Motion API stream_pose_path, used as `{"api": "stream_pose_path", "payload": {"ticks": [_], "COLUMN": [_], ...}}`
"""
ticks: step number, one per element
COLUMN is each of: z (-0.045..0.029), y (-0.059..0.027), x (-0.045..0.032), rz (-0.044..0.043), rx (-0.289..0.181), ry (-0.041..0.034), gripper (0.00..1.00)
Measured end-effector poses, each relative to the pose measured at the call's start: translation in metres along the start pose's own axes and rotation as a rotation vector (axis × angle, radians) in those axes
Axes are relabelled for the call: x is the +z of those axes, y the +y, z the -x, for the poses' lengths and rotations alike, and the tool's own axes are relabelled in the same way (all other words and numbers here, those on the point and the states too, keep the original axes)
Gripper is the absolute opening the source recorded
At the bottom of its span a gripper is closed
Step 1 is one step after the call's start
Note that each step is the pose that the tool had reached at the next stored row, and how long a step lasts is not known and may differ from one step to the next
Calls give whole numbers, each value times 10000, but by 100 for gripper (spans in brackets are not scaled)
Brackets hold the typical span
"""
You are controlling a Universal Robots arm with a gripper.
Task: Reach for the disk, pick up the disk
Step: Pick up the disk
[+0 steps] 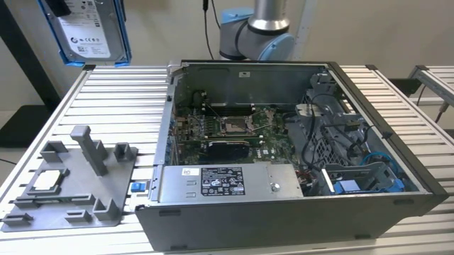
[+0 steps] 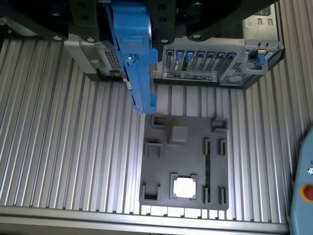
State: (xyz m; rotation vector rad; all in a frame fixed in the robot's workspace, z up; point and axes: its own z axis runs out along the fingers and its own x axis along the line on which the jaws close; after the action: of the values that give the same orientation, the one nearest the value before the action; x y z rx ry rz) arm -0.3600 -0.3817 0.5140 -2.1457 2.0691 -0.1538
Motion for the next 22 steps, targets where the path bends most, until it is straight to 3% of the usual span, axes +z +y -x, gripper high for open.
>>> {"api": "stream_pose_path", "payload": {"ticks": [22], "z": [-24], "y": [-601], "x": [111], "rz": [2], "rx": [0], "ry": [0], "gripper": [0]}}
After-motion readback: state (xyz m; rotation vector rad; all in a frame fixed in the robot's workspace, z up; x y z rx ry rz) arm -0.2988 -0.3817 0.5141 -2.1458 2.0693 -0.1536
